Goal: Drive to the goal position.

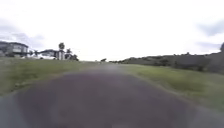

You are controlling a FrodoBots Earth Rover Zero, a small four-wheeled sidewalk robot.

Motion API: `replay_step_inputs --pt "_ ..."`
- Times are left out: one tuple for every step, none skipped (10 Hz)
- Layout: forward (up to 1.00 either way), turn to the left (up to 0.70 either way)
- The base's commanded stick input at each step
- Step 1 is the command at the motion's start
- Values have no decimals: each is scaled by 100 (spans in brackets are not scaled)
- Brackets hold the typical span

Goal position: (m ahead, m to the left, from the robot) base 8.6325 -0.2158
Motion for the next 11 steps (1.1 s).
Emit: replay_step_inputs --pt "70 0" --pt "70 0" --pt "70 0" --pt "70 0" --pt "70 0" --pt "70 0" --pt "70 0" --pt "70 0" --pt "70 0" --pt "70 0" --pt "70 0"
